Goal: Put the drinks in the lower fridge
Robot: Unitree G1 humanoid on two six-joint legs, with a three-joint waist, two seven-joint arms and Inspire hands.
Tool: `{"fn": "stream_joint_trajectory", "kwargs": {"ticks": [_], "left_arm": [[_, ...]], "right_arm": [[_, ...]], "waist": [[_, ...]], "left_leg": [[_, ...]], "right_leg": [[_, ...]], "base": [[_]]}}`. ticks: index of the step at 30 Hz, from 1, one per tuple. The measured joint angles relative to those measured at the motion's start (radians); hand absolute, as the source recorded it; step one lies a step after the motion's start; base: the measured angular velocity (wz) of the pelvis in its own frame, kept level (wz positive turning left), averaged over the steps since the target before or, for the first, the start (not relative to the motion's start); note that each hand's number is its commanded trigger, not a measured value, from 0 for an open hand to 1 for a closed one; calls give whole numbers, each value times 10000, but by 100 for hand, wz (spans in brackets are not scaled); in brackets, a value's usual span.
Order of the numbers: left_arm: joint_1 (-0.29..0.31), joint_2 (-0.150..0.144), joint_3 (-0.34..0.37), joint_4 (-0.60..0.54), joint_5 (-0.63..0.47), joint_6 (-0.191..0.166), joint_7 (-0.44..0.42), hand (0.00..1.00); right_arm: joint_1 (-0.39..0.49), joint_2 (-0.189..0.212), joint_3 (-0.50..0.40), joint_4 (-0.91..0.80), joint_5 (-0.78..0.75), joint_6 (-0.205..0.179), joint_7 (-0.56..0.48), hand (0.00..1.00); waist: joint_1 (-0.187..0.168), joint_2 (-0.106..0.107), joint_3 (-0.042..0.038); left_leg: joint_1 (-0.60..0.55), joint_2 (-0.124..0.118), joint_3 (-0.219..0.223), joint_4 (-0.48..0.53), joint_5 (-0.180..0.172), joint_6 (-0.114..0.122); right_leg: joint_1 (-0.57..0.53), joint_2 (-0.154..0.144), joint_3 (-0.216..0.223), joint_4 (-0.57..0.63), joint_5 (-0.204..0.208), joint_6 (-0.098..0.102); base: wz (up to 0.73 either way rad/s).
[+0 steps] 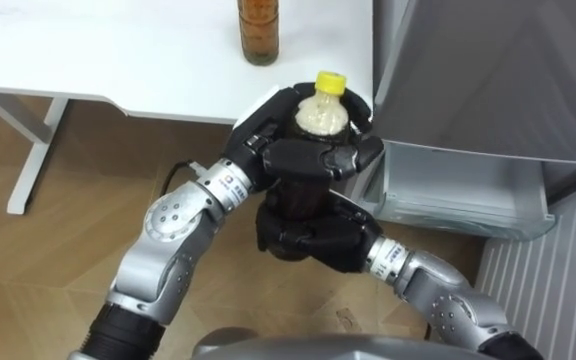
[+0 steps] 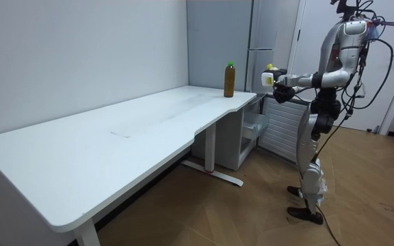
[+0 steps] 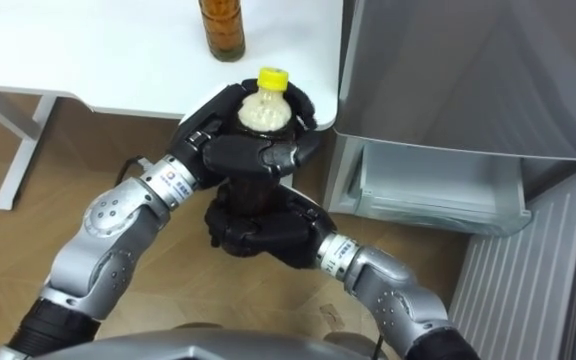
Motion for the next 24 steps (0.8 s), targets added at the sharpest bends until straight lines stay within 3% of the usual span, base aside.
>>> {"fn": "stream_joint_trajectory", "kwargs": {"ticks": [7,12,18,24], "left_arm": [[-1,-80,67,-2,3,-1,-1,0],[-1,-53,87,-157,2,1,16,0],[-1,16,218,-672,241,0,45,0],[-1,141,464,-1618,482,3,113,0]], "right_arm": [[-5,23,-1,0,56,0,13,100],[-16,58,-67,1,64,-1,161,100],[-127,222,-202,3,61,-79,494,100],[-356,412,-386,-17,70,-390,1044,100]], "waist": [[8,72,34],[-24,105,16],[-9,107,12],[-58,108,12]], "left_leg": [[-26,10,-24,-10,-3,1],[-33,12,-19,-49,-3,1],[-37,4,-23,40,1,2],[52,9,-34,96,0,2]], "right_leg": [[8,3,-17,29,4,-3],[-8,3,-23,28,4,-3],[14,-17,-27,12,4,-3],[131,-19,-40,3,4,-3]], "base": [[0],[0],[0],[1]]}}
